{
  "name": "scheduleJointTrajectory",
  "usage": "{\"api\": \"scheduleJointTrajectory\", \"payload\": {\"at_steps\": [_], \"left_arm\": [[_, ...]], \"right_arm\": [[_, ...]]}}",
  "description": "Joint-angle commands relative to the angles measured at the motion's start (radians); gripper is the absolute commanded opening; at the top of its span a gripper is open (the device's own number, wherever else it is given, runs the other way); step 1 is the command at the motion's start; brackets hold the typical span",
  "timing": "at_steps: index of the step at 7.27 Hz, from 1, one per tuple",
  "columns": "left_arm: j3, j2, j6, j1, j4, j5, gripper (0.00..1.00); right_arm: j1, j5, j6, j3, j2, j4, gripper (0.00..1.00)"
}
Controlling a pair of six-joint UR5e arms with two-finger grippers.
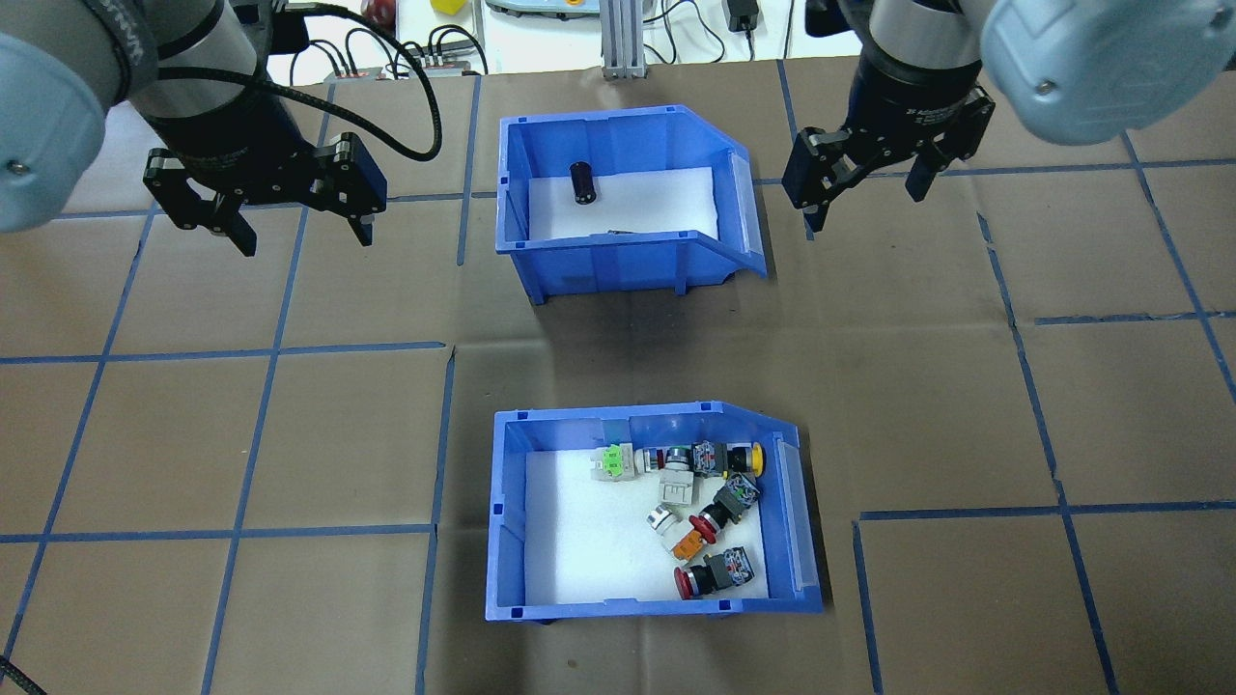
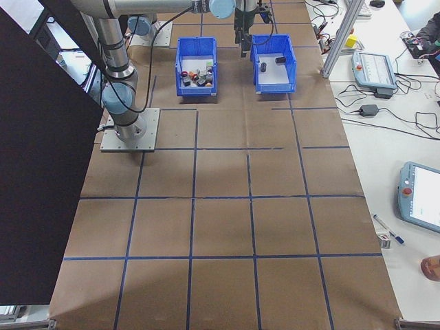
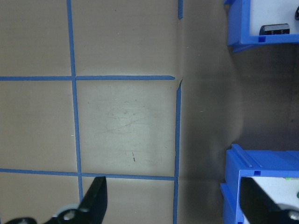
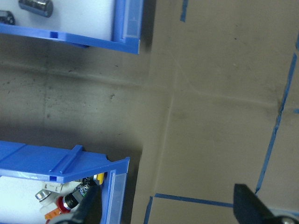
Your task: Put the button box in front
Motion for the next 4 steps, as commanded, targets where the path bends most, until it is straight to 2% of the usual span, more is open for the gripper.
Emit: {"api": "scheduleJointTrajectory", "payload": {"at_steps": [1, 2, 4], "left_arm": [[-0.029, 0.007, -0.335, -0.007, -0.004, -0.005, 0.99], [-0.052, 0.024, -0.449, -0.013, -0.004, -0.008, 0.99], [-0.136, 0.076, -0.715, -0.06, -0.004, -0.009, 0.99]], "right_arm": [[0.054, -0.002, -0.324, -0.068, 0.085, -0.068, 1.0], [0.092, -0.01, -0.456, -0.128, 0.153, -0.069, 1.0], [0.161, -0.011, -0.526, -0.275, 0.274, -0.061, 1.0]]}}
